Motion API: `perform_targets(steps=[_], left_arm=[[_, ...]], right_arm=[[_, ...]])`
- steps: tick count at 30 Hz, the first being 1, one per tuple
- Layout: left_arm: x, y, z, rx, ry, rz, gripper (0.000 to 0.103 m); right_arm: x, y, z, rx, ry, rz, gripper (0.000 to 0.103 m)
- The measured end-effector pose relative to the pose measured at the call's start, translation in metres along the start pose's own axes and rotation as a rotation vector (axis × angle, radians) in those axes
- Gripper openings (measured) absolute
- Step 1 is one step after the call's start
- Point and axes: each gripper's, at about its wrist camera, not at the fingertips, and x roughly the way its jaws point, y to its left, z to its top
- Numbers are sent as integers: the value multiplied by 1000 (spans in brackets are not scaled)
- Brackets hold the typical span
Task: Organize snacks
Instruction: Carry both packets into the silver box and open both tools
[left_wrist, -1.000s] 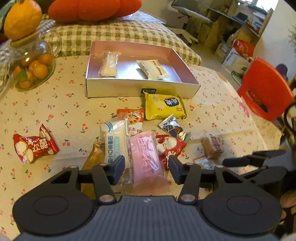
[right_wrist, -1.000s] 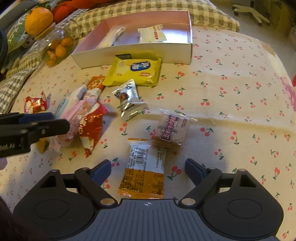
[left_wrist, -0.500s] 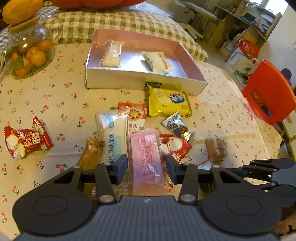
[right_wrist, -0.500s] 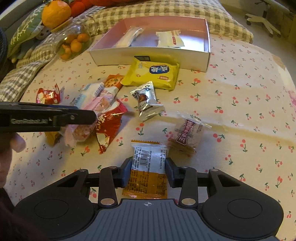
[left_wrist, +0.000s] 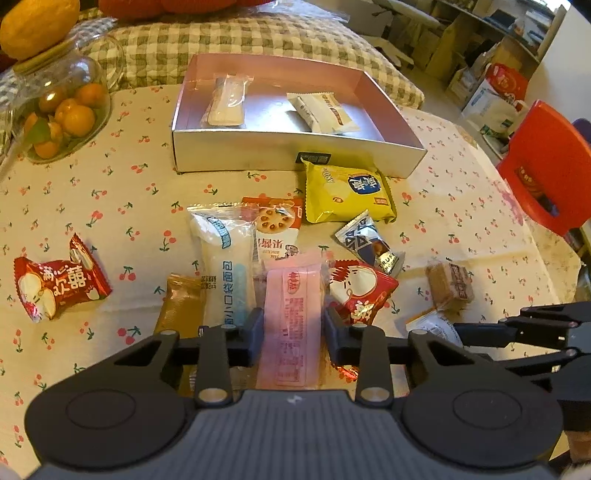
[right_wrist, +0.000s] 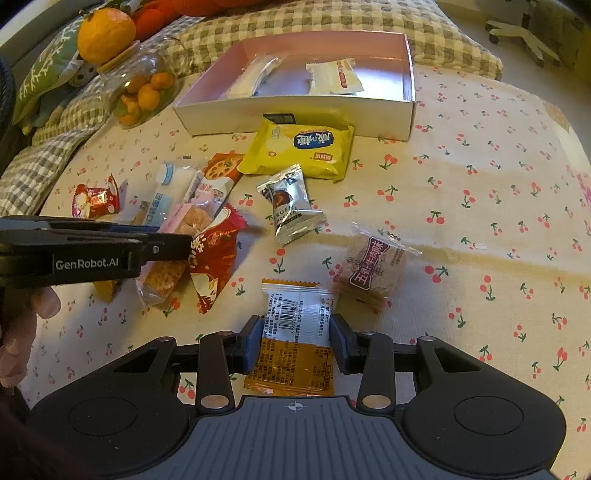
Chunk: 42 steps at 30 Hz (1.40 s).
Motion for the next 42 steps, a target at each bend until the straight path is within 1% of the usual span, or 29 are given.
perform_targets(steps=[6, 14, 25, 30, 34, 39, 42], left_arm=[[-10, -8, 0, 44, -31, 11, 30], [-28, -17, 5, 88, -88, 11, 30], [-40, -20, 17, 72, -138, 14, 30], [-44, -18, 28, 49, -158, 15, 30], [-47, -17, 42, 26, -175, 10, 30], [-43, -20, 60, 31, -184, 18, 30], [-45, -22, 72, 36, -202, 29, 30]], right_arm=[[-7, -2, 4, 20, -20, 21, 39], [-24, -3, 15, 42, -77, 55, 39], [-41, -7, 35, 86, -147, 73, 39], [-43, -8, 48, 113, -170, 76, 39], [-41, -11, 60, 160, -171, 104, 39], [-43, -14, 78, 176, -185, 97, 39], [-46, -18, 90, 180, -197, 82, 39]])
